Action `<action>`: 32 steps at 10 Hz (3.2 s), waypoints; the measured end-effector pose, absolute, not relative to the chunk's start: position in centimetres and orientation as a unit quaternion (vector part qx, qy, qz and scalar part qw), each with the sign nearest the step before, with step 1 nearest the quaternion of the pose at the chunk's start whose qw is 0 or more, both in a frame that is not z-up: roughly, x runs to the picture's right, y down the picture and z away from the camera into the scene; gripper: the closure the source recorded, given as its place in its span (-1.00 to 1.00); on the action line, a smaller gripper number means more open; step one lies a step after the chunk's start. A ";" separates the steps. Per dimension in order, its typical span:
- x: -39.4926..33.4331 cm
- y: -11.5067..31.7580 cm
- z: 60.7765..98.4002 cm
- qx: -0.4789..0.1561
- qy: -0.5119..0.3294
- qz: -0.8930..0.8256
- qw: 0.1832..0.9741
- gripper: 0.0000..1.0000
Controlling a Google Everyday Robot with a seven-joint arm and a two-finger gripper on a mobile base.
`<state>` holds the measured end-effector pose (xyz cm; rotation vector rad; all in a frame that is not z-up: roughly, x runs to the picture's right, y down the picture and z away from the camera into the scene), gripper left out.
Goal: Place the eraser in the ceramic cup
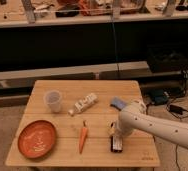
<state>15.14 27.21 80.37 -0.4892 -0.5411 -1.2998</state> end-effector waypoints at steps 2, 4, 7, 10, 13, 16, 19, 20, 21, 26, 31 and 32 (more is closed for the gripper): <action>15.2 26.8 79.9 -0.220 -0.247 -0.588 0.738 0.98; 15.1 25.8 78.8 -0.222 -0.245 -0.586 0.739 0.98; 14.7 25.7 78.5 -0.223 -0.245 -0.591 0.735 0.98; 14.6 25.6 78.5 -0.223 -0.246 -0.592 0.735 0.98; 14.2 24.0 76.7 -0.223 -0.245 -0.592 0.735 0.98; 13.7 22.8 75.5 -0.224 -0.246 -0.597 0.730 0.98; 11.4 20.2 74.1 -0.225 -0.246 -0.610 0.719 0.98; 10.9 19.6 74.0 -0.222 -0.246 -0.612 0.718 0.98; 10.8 19.3 74.0 -0.222 -0.246 -0.614 0.716 0.98; 8.5 16.1 73.9 -0.216 -0.248 -0.626 0.707 0.98; 6.0 13.9 73.5 -0.212 -0.243 -0.641 0.696 0.98; 5.1 13.2 73.3 -0.210 -0.242 -0.644 0.694 0.98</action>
